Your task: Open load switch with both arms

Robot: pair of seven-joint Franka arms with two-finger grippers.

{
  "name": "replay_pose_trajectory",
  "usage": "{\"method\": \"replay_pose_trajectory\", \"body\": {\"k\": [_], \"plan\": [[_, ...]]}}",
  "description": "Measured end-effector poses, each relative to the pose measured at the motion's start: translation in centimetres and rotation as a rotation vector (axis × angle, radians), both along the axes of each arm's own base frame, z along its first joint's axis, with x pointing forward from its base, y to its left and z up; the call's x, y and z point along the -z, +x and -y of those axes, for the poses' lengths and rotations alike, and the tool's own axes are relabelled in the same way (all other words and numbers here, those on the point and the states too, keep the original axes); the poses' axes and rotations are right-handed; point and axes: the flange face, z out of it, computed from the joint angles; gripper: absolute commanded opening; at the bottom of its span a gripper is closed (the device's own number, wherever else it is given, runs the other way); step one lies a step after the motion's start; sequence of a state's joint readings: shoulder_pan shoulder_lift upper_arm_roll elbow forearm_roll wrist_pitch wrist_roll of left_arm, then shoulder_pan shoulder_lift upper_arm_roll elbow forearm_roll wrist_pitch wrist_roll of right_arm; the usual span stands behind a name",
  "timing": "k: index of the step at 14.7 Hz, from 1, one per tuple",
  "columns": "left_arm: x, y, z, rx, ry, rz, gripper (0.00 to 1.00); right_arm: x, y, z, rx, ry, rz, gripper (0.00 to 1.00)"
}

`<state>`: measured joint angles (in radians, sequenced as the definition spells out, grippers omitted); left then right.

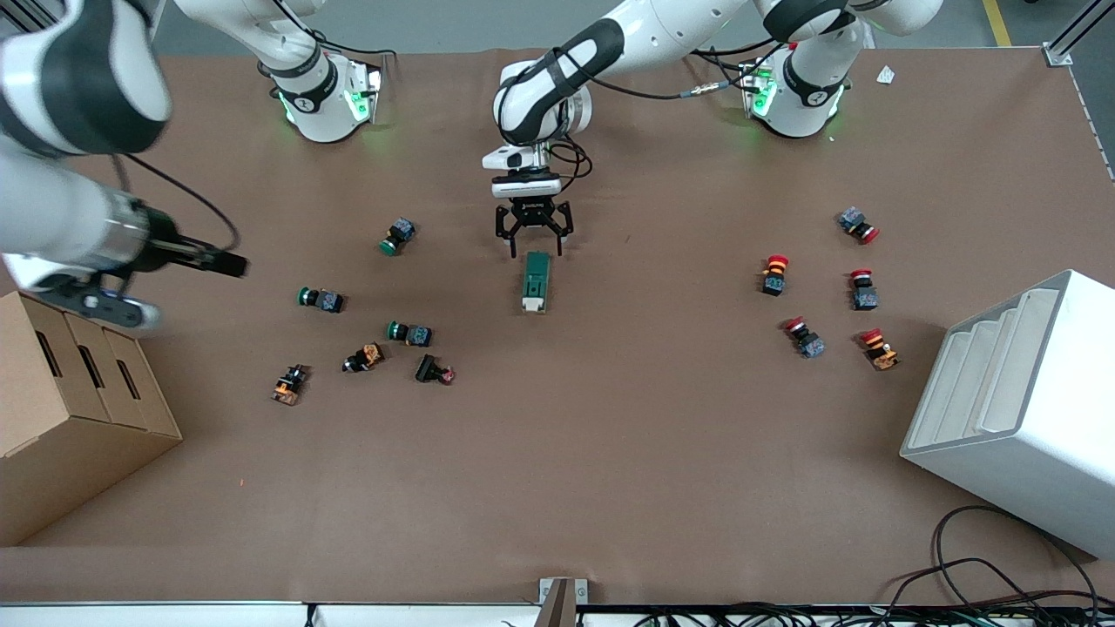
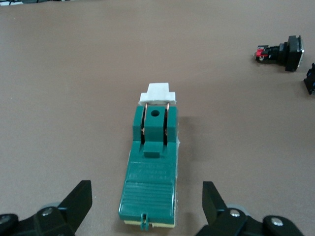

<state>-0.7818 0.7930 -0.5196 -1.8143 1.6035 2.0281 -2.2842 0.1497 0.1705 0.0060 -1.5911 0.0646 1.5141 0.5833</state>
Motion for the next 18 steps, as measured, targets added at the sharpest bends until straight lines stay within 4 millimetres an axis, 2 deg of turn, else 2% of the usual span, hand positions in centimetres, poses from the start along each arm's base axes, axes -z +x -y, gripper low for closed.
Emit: {"method": "replay_pose_trajectory", "body": {"k": [6, 8, 10, 12, 14, 16, 18], "plan": [[2.5, -0.2, -0.5, 0.052, -0.028, 0.049, 0.98, 9.0, -1.3, -17.5, 0.434, -0.095, 0.003, 1.00], [2.9, -0.3, -0.6, 0.056, -0.023, 0.048, 0.98, 12.8, -2.1, -22.3, 0.545, -0.110, 0.004, 1.00], [3.0, -0.3, -0.6, 0.065, -0.021, 0.056, 0.99, 16.9, -2.9, -26.2, 0.652, -0.128, 0.009, 1.00], [3.4, -0.2, -0.7, 0.069, -0.032, 0.070, 0.99, 21.0, -3.6, -28.8, 0.739, -0.146, 0.006, 1.00], [4.3, -0.2, -1.1, 0.068, -0.036, 0.090, 0.99, 24.3, -3.9, -30.2, 0.806, -0.147, -0.027, 1.00], [4.8, -0.4, -1.1, 0.068, -0.049, 0.117, 0.99, 26.5, -3.8, -31.0, 0.859, -0.138, -0.060, 1.00], [4.9, -0.5, -1.2, 0.066, -0.049, 0.126, 0.99, 27.6, -3.6, -31.3, 0.889, -0.134, -0.074, 1.00]]}}
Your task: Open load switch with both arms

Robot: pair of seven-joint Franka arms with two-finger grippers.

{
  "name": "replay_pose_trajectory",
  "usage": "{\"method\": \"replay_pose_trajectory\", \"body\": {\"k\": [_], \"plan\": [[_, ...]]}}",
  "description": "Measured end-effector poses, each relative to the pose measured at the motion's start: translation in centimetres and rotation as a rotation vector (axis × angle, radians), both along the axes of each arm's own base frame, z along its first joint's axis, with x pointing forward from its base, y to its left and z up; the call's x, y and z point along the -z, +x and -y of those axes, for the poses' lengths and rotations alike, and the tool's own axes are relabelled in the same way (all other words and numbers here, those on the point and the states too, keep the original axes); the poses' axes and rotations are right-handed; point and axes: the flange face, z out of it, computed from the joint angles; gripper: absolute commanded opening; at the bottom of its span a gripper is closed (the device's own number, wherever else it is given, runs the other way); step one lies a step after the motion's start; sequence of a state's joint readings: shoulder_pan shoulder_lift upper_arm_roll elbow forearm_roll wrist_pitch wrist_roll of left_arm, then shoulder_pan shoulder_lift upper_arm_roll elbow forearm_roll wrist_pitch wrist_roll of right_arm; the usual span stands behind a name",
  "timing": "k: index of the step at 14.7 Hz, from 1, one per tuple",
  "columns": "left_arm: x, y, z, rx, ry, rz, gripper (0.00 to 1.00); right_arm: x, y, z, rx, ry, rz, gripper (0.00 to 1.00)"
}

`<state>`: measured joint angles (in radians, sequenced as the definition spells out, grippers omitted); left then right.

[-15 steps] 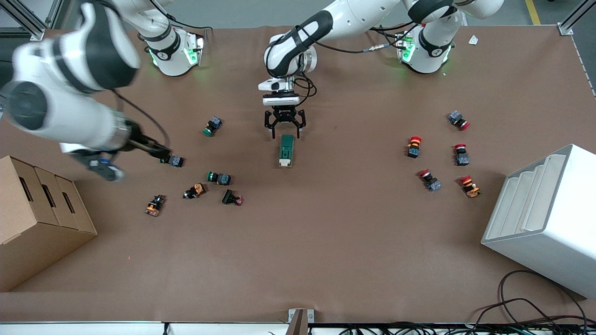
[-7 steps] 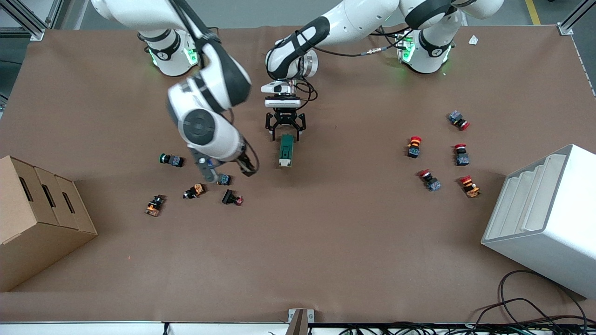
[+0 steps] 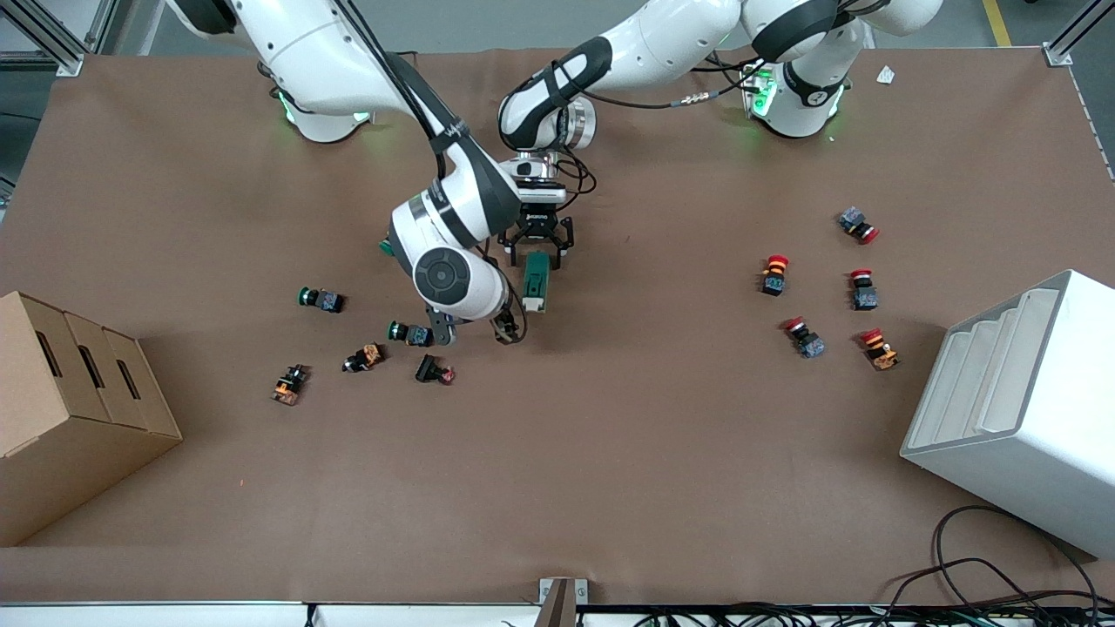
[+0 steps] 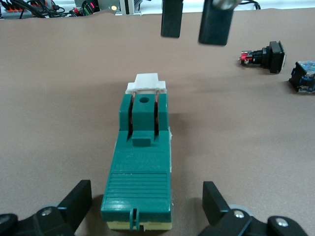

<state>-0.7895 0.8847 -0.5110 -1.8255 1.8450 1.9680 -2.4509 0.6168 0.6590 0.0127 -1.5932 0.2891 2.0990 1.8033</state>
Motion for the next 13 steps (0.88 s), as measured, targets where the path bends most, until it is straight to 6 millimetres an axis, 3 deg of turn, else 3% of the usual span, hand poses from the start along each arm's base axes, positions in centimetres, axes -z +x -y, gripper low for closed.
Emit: {"method": "replay_pose_trajectory", "body": {"k": [6, 13], "plan": [[0.3, -0.2, 0.0, 0.006, 0.007, 0.022, 0.99, 2.4, -2.4, -2.7, 0.002, -0.030, -0.033, 1.00], [0.4, -0.2, 0.0, 0.006, 0.009, 0.027, 0.99, 1.9, -3.9, -4.5, 0.002, -0.056, -0.061, 1.00]]}}
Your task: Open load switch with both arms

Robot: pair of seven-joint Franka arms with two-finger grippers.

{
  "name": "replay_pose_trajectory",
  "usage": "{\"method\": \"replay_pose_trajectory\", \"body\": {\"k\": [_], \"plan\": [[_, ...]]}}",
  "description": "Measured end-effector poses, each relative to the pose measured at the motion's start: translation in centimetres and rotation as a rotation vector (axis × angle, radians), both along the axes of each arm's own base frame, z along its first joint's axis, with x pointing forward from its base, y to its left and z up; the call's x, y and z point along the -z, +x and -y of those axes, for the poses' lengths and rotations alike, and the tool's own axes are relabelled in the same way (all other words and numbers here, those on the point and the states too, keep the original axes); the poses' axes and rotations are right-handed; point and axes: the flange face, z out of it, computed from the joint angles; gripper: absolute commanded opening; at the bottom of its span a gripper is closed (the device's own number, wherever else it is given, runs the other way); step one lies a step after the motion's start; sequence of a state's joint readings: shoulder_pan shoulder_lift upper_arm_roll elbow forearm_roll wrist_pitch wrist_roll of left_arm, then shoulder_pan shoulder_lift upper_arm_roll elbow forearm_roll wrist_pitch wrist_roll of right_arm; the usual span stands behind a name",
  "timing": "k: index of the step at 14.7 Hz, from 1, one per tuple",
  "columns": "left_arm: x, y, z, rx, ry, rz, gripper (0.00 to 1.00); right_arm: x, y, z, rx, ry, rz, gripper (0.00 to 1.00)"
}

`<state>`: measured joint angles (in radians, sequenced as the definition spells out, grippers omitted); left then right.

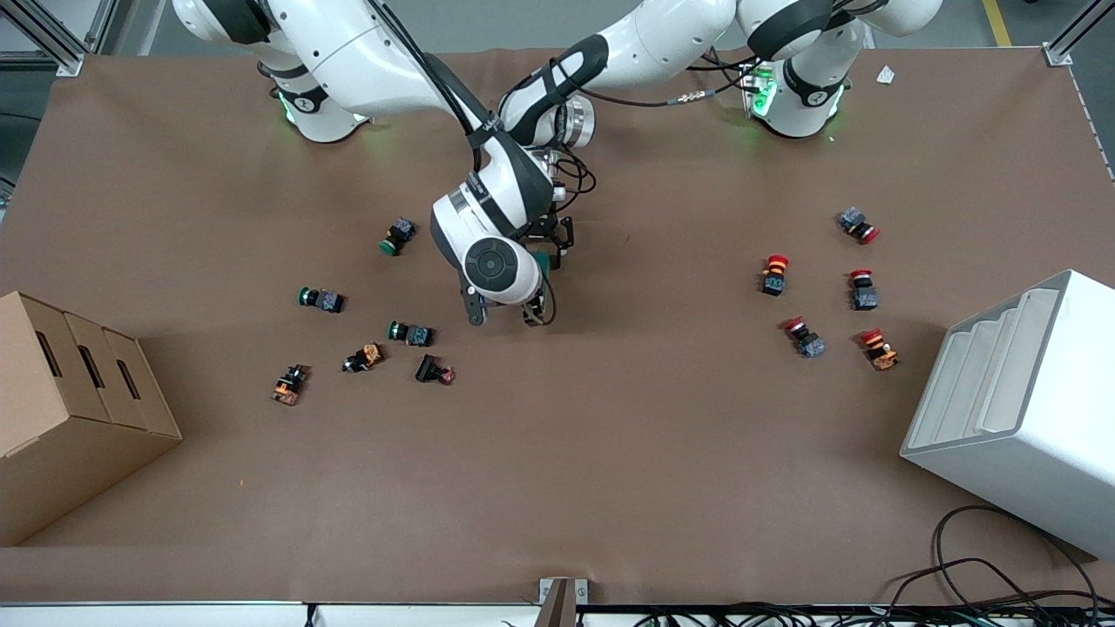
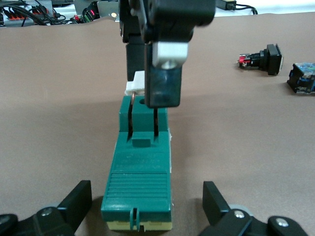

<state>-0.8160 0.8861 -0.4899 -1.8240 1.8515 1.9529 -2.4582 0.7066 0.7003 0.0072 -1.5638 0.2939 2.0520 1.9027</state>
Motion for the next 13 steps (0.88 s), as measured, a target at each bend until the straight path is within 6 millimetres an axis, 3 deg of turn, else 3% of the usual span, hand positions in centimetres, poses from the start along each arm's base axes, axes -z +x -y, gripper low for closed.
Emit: {"method": "replay_pose_trajectory", "body": {"k": [13], "plan": [[0.0, 0.0, 0.0, -0.007, -0.011, -0.001, 0.99, -2.1, -1.8, 0.3, -0.064, -0.089, -0.178, 1.00]]}}
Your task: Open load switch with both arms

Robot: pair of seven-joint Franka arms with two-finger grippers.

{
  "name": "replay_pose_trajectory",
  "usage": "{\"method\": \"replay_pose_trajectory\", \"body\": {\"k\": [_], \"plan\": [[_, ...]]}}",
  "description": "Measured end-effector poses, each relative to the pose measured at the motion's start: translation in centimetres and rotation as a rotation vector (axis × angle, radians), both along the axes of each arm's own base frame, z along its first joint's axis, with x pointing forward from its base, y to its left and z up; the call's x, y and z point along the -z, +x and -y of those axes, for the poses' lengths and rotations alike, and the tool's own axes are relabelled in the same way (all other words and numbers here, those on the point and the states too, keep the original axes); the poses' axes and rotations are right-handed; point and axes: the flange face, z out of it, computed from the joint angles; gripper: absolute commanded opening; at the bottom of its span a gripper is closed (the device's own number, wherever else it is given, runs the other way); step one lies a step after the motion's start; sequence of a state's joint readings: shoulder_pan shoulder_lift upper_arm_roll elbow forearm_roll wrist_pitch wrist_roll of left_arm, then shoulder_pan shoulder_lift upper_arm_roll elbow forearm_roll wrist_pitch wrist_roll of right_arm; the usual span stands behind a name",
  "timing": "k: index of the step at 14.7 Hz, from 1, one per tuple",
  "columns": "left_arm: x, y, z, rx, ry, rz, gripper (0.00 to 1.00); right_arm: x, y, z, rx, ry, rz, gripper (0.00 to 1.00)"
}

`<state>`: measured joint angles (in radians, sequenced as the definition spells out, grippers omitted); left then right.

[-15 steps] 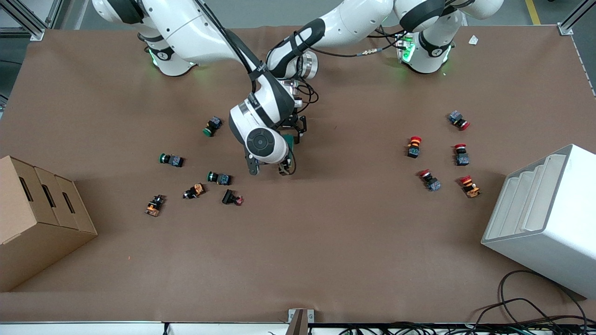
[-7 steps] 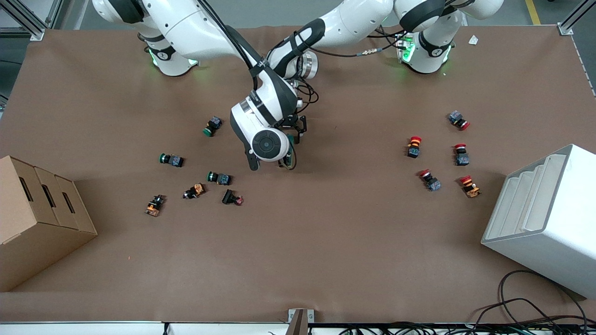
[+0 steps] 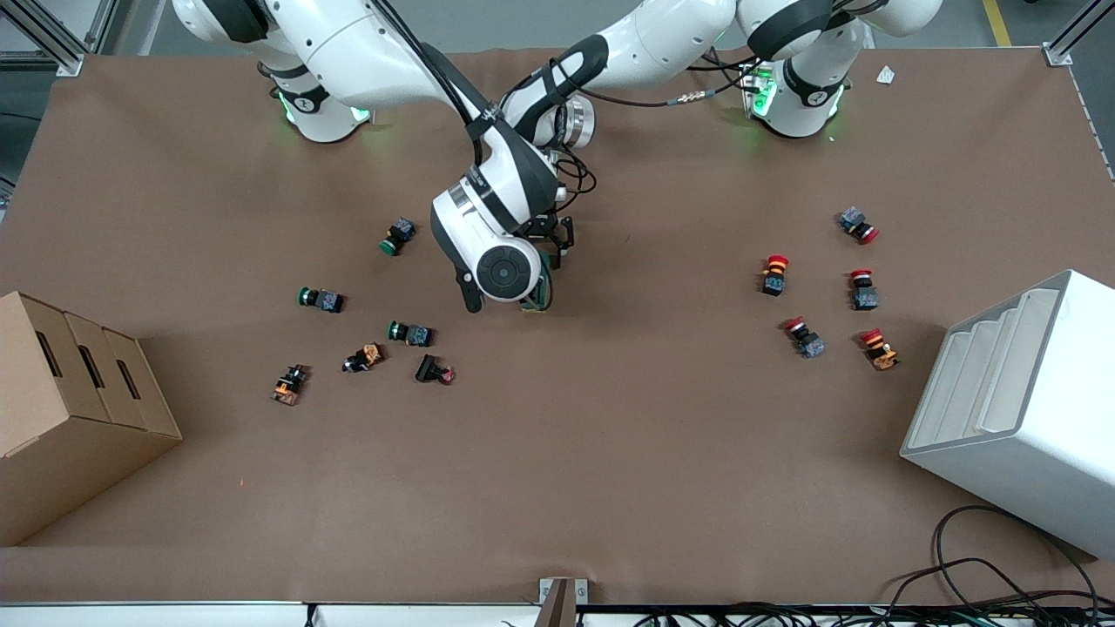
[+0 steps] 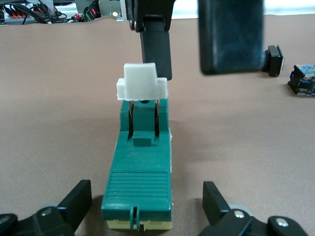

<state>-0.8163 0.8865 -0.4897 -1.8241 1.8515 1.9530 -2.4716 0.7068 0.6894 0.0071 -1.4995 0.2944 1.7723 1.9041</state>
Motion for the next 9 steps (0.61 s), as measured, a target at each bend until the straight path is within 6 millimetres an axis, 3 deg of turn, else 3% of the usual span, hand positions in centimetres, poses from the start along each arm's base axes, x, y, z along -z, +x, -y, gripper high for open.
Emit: {"method": "replay_pose_trajectory", "body": {"k": [9], "plan": [[0.0, 0.0, 0.0, 0.000, 0.000, 0.000, 0.99, 0.1, -2.1, -1.7, -0.001, 0.016, -0.057, 1.00]]}}
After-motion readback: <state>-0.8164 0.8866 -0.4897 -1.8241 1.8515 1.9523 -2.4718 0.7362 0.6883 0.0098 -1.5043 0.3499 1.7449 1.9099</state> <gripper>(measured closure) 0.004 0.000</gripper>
